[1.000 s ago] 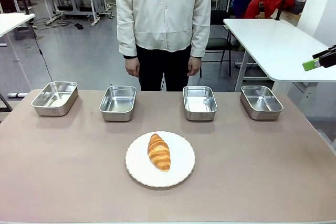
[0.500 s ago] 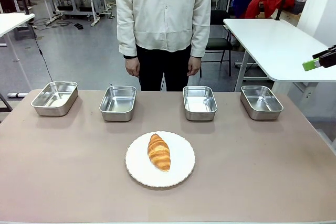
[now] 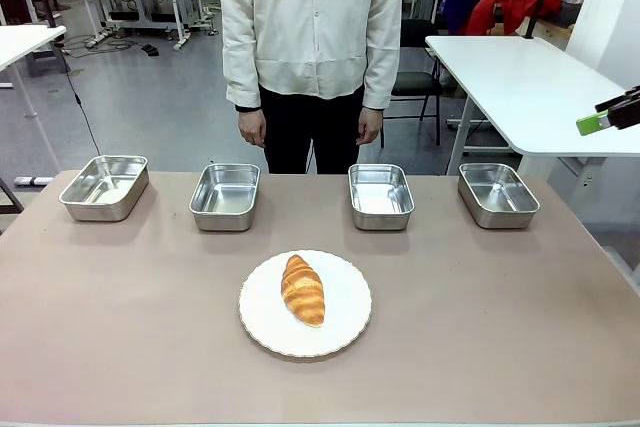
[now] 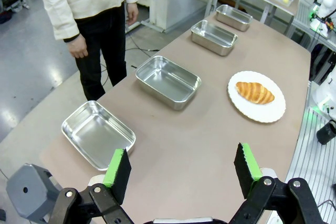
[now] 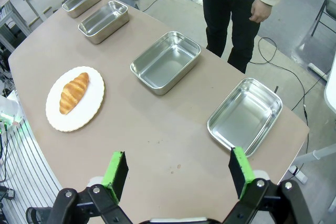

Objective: Place the bread in the container.
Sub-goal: Place the Butter Roll into the Airtight Container indicated by the human.

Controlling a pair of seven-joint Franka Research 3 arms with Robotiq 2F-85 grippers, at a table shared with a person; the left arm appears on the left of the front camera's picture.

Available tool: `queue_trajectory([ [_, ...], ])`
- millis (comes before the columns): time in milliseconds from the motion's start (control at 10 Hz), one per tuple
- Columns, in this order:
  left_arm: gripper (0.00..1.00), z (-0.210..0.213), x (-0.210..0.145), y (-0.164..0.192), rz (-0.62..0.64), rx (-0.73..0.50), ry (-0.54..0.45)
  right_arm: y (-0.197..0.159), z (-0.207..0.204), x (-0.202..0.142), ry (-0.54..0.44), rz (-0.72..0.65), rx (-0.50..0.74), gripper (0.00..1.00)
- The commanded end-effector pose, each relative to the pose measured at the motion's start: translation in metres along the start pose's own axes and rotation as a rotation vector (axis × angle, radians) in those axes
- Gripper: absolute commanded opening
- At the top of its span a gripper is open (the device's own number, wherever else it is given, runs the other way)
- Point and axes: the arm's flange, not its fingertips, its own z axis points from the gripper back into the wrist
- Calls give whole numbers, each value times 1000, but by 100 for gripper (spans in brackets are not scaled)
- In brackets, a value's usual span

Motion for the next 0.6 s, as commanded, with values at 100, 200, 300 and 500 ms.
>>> queue_trajectory([
  [100, 100, 0, 0, -1, -12, -4, -6, -1, -1, -1, -16, 9, 12, 100],
  [200, 100, 0, 0, -1, -12, -4, -6, -1, -1, -1, -16, 9, 12, 100],
  [300, 100, 0, 0, -1, -12, -4, -6, -1, -1, -1, -16, 9, 12, 100],
  [500, 100, 0, 0, -1, -12, -4, -6, -1, -1, -1, -16, 9, 12, 100],
])
